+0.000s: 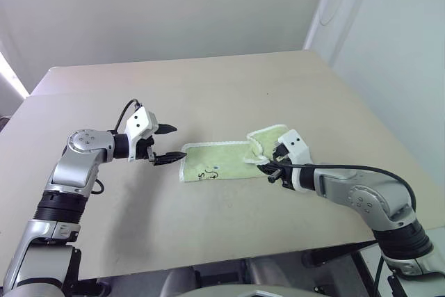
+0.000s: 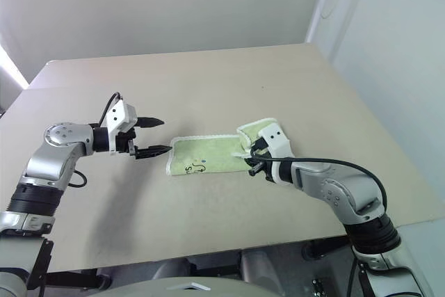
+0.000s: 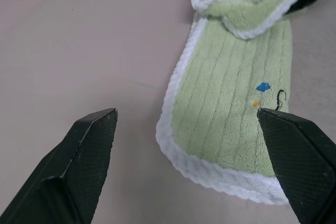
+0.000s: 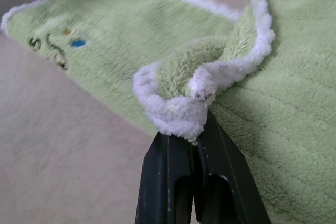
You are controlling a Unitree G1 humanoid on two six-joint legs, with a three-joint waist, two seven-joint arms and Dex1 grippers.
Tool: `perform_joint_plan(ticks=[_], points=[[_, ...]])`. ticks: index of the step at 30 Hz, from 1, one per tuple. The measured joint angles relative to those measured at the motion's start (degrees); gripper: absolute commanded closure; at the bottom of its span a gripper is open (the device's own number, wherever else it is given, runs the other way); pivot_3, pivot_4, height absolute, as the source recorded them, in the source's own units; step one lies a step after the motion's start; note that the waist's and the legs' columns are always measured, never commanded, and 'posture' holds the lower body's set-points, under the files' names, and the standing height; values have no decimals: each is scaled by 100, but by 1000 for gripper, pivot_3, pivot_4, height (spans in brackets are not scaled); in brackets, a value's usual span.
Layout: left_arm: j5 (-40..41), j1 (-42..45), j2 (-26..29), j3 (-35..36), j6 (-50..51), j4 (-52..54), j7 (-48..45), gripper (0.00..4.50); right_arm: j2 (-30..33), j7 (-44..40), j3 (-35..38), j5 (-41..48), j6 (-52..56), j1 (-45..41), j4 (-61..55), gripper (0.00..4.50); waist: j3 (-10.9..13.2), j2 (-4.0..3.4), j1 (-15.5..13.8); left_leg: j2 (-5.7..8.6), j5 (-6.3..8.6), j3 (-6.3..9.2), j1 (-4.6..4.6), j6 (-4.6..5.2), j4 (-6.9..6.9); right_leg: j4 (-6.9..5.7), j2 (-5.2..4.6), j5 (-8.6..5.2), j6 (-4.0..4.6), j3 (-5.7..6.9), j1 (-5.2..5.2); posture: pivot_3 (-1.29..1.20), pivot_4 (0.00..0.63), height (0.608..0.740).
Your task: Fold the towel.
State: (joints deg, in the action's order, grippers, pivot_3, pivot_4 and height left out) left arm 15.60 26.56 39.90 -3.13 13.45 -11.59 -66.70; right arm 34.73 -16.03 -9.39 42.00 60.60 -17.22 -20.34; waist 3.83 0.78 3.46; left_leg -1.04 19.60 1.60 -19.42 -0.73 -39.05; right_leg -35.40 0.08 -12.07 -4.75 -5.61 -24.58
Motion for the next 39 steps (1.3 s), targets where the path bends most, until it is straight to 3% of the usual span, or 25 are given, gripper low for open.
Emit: perform_joint_plan(ticks=[7,15,24,28,35,39], points=[[0,-43,20,12,17,116,56,0,-605,30,12,-208,116,-189,59,4477,0,0,41,0,0,2,0,0,-3,-5,0,1,0,0,0,0,0,712],[7,-93,48,57,75,150,78,0,-888,210,798,-300,151,-645,114,4477,-1,1,47,0,0,4,1,0,-3,-7,1,1,-1,0,0,0,0,712],[3,-87,18,57,73,122,83,0,-1105,12,-54,-626,521,-15,317,4477,-6,9,62,1,0,-1,5,1,-10,-17,3,3,1,-7,1,0,0,712],[2,-86,19,57,82,89,63,0,-1235,18,-40,-746,486,-104,347,3552,-7,10,56,0,0,7,8,0,-10,-30,10,2,2,-6,1,0,0,712],[12,-92,161,46,772,85,48,0,-1088,-420,165,-590,483,-93,-36,1115,-5,8,56,0,0,9,5,1,-10,-28,10,2,1,-6,-3,0,0,712],[148,-99,239,62,1518,131,81,0,-859,-928,836,-45,398,-137,-654,1115,-6,10,55,0,0,11,5,1,-10,-29,11,1,0,-5,-3,0,0,712]])
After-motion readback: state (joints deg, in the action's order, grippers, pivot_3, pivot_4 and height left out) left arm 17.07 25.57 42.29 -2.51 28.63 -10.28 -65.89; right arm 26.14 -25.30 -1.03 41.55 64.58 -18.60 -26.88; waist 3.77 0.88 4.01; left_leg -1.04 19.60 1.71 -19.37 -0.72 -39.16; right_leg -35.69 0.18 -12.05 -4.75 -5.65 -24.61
